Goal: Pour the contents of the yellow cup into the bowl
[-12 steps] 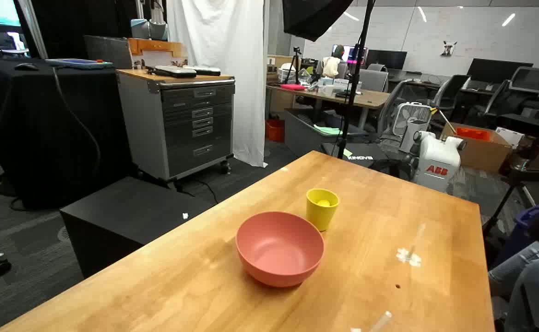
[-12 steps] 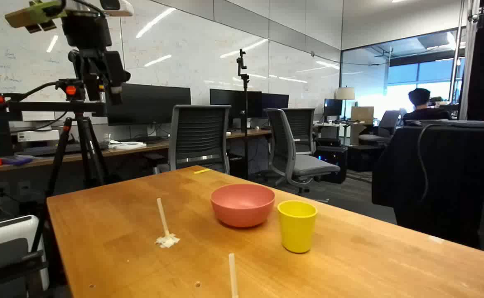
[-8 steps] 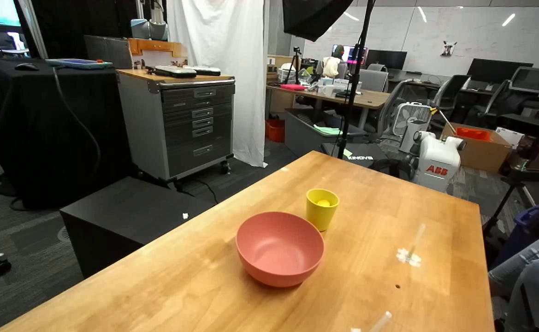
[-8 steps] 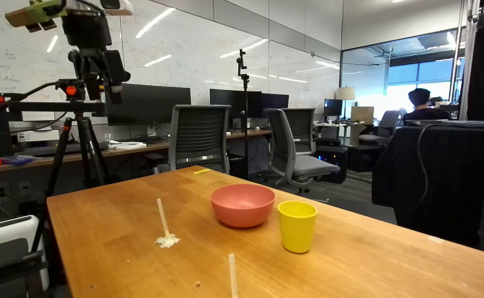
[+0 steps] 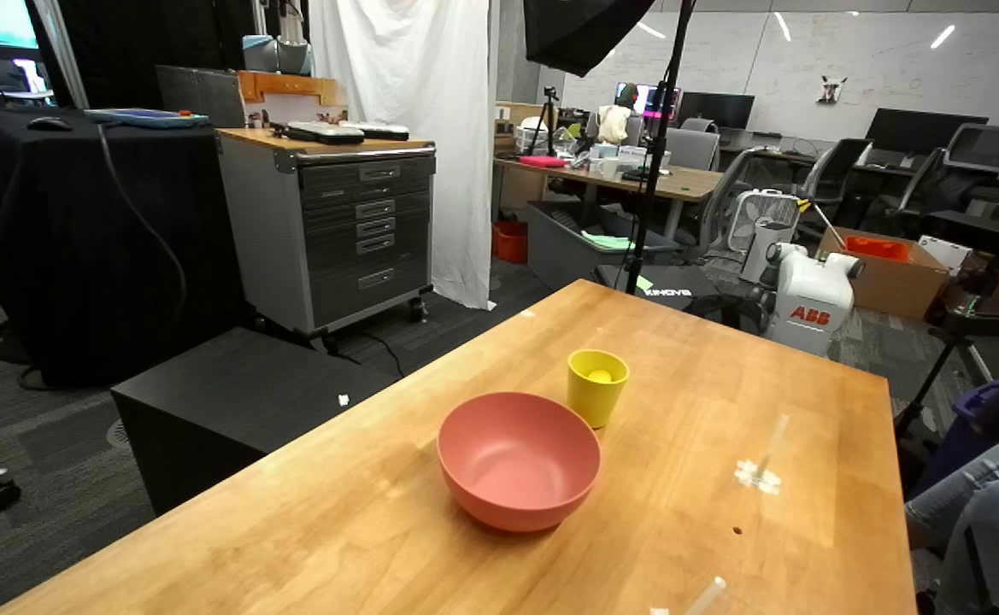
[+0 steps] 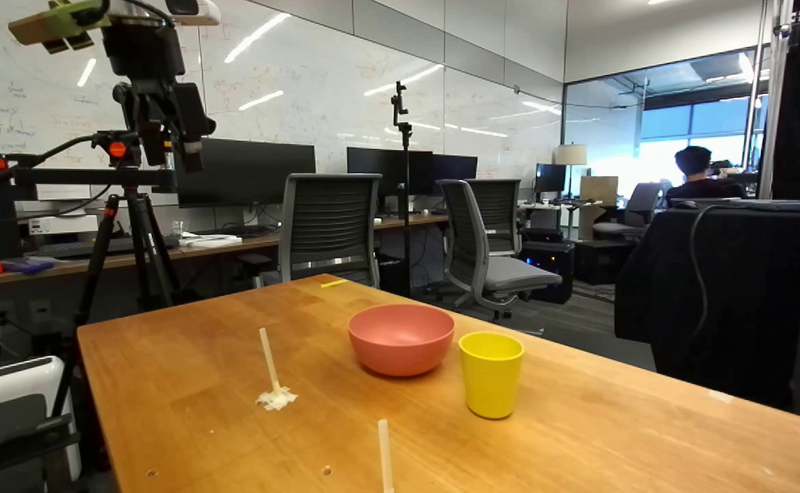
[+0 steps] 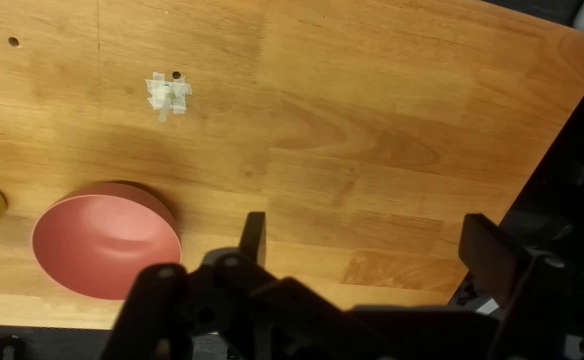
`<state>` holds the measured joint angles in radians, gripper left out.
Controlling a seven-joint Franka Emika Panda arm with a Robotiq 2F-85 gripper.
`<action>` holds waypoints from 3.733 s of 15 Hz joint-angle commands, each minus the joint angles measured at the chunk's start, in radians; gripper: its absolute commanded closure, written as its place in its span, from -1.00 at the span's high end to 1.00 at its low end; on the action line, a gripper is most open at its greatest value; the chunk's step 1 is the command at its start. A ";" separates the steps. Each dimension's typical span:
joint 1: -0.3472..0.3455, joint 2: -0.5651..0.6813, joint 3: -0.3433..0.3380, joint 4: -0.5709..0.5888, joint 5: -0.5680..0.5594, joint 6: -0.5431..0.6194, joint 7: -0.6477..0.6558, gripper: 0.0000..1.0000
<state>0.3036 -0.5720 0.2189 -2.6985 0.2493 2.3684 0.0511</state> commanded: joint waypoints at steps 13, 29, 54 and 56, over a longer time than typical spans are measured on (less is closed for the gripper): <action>0.006 0.000 -0.006 0.001 -0.005 -0.002 0.004 1.00; -0.042 0.014 -0.015 0.043 -0.056 -0.021 0.020 1.00; -0.334 0.420 -0.297 0.414 -0.056 0.046 -0.041 1.00; -0.339 0.445 -0.314 0.410 -0.027 0.067 -0.074 1.00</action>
<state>-0.0273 -0.1723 -0.0731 -2.3109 0.1688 2.4005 0.0398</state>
